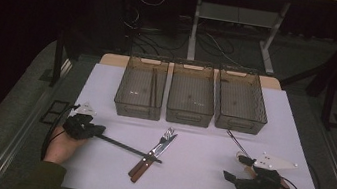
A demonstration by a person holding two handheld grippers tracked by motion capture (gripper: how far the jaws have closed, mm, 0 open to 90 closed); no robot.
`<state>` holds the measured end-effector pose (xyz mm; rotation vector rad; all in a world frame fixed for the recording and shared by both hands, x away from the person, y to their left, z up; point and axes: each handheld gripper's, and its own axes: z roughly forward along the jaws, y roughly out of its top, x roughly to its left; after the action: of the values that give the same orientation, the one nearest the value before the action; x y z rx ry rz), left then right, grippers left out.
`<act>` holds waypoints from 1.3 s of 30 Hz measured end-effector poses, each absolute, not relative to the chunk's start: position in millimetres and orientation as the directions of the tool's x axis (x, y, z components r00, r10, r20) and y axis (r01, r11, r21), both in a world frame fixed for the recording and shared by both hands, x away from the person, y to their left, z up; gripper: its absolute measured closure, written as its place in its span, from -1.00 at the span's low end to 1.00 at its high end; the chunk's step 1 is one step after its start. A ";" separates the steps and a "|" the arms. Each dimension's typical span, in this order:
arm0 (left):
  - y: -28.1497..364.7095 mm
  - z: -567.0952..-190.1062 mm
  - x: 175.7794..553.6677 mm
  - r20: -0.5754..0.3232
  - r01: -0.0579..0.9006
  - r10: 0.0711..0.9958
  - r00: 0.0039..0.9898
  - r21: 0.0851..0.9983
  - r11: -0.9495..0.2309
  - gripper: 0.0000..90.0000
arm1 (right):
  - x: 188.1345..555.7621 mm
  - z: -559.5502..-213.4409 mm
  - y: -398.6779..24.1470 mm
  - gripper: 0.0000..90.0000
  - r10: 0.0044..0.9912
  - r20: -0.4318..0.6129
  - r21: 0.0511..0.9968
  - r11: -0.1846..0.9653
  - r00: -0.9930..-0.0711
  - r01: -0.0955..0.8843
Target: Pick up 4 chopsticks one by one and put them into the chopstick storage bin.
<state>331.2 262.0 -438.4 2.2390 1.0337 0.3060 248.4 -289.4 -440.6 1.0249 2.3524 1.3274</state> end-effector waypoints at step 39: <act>190.9 -411.3 296.4 -0.094 0.416 0.546 0.833 0.757 -0.504 0.68 | 248.4 -440.8 -288.1 -0.58 0.682 0.120 0.824 0.337 -0.721 0.456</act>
<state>296.4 190.9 -411.3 2.1721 0.7000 0.1983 248.4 -288.1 -440.8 1.0260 2.3560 1.3279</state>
